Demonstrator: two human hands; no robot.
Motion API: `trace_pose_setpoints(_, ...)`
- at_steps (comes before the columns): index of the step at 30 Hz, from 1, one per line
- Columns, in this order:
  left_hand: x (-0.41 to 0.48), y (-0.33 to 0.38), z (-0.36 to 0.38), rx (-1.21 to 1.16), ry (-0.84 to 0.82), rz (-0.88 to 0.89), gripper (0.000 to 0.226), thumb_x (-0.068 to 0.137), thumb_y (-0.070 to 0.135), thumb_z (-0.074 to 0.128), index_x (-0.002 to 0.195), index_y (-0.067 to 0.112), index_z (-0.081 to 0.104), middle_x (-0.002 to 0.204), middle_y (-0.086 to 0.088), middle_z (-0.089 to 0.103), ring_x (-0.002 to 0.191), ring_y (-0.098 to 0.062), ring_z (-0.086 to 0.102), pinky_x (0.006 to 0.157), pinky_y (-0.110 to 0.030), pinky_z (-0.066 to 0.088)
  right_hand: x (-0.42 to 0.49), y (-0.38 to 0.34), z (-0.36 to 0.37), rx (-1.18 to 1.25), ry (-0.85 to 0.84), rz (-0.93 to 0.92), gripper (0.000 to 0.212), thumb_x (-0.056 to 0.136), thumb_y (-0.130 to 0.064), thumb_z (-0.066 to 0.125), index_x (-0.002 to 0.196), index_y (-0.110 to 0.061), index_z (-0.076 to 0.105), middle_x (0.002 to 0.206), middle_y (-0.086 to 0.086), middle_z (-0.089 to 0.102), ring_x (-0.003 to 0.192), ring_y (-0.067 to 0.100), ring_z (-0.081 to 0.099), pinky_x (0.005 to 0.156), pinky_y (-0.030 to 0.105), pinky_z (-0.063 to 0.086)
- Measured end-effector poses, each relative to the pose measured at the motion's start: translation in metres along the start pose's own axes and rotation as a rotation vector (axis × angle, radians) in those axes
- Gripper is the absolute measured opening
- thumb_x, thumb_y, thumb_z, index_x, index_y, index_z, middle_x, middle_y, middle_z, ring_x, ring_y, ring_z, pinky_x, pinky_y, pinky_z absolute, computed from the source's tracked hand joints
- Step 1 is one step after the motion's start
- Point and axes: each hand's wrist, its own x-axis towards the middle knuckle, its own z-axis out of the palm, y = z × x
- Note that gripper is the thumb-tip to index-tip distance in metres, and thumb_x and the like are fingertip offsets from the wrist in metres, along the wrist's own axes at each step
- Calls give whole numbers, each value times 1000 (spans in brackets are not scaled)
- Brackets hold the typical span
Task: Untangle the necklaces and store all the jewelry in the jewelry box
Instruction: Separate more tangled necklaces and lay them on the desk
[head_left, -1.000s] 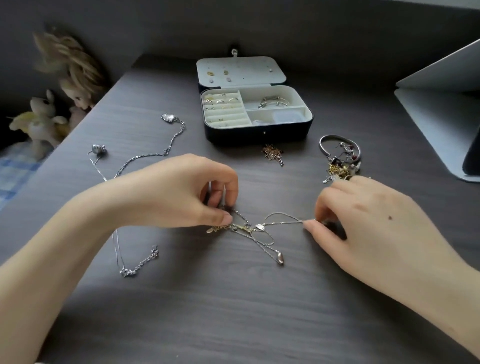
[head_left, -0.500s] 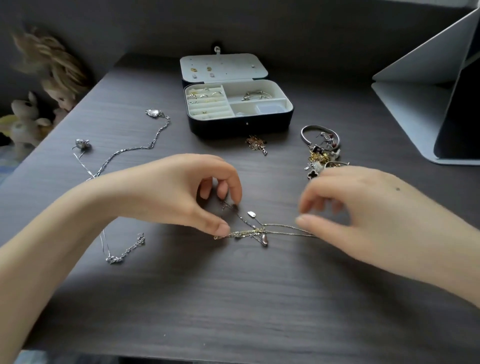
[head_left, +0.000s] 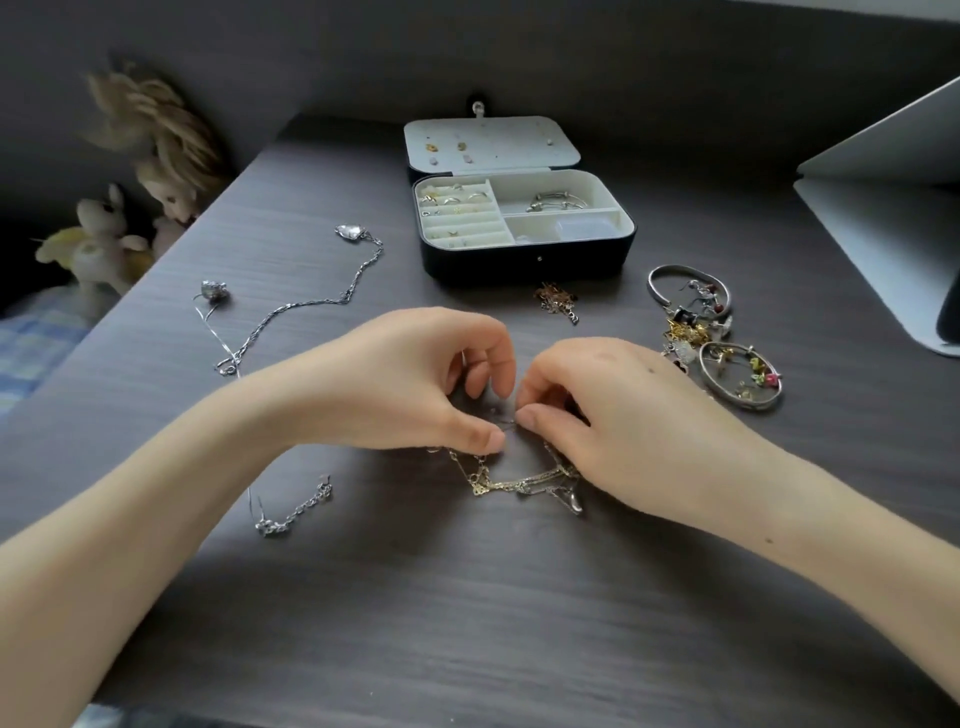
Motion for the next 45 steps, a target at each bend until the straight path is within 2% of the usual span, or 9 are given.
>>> trace_pose_setpoints(3, 0, -1, -1, -60, -6, 0, 21, 59, 29, 68, 79, 30, 59, 72, 15, 54, 61, -5, 46, 56, -14, 37, -1, 9, 3, -8, 47, 50, 8, 95, -28, 47, 88, -25, 52, 100, -6, 57, 101, 15, 49, 86, 28, 33)
trace_pose_setpoints(11, 3, -4, 0, -138, 61, -35, 16, 67, 12, 67, 77, 24, 64, 67, 11, 57, 56, -5, 47, 54, -13, 38, -1, 26, -3, 464, 124, 190, 21, 95, -12, 48, 77, -24, 50, 77, -13, 69, 73, 7, 59, 76, 30, 48)
trace_pose_setpoints(14, 4, -4, 3, -97, 95, -23, 21, 76, 1, 66, 75, 22, 65, 65, 7, 58, 55, -5, 46, 54, -11, 37, 1, 27, -3, 522, 138, 208, 22, 95, -8, 46, 78, -20, 48, 72, -15, 70, 61, 5, 54, 67, 23, 45)
trace_pose_setpoints(22, 3, -3, 8, -12, 207, 12, 5, 79, 24, 65, 74, 23, 65, 68, 9, 58, 57, -6, 49, 54, -11, 36, 4, 31, -2, 587, 189, 278, 20, 96, -9, 44, 79, -18, 47, 57, -10, 66, 50, 4, 47, 56, 21, 37)
trace_pose_setpoints(26, 2, -1, 15, 93, 272, 16, 22, 69, 50, 61, 76, 29, 62, 72, 12, 58, 64, -8, 51, 59, -23, 42, 4, 29, -1, 596, 169, 281, 20, 96, -9, 45, 79, -19, 48, 55, -8, 66, 47, 1, 48, 54, 16, 36)
trace_pose_setpoints(31, 2, 1, 13, 78, 138, 83, 32, 64, 52, 66, 96, 45, 63, 84, 15, 56, 74, -9, 52, 65, -20, 40, 4, 30, -2, 623, 189, 280, 20, 96, -8, 45, 79, -18, 48, 51, -7, 62, 45, 2, 46, 51, 14, 35)
trace_pose_setpoints(34, 1, -1, 14, 164, 91, 154, 38, 71, 55, 52, 109, 53, 58, 86, 16, 53, 82, -7, 51, 73, -17, 37, 4, 30, -1, 680, 223, 304, 18, 96, -9, 45, 83, -19, 49, 49, -7, 60, 44, 3, 43, 51, 16, 35)
trace_pose_setpoints(38, 1, -4, 17, 252, 135, 178, 37, 82, 45, 40, 111, 47, 62, 87, 16, 49, 85, -10, 48, 76, -22, 37, 3, 32, -4, 844, 233, 352, 16, 97, -9, 44, 91, -19, 55, 52, -4, 60, 49, 10, 39, 52, 25, 34)
trace_pose_setpoints(45, 5, -8, 18, 504, 390, 124, 42, 89, 39, 35, 107, 19, 68, 86, 1, 56, 78, -26, 53, 68, -35, 47, 2, 32, -6, 924, 203, 310, 23, 96, -3, 44, 91, -17, 62, 61, 2, 67, 51, 8, 46, 47, 9, 35)
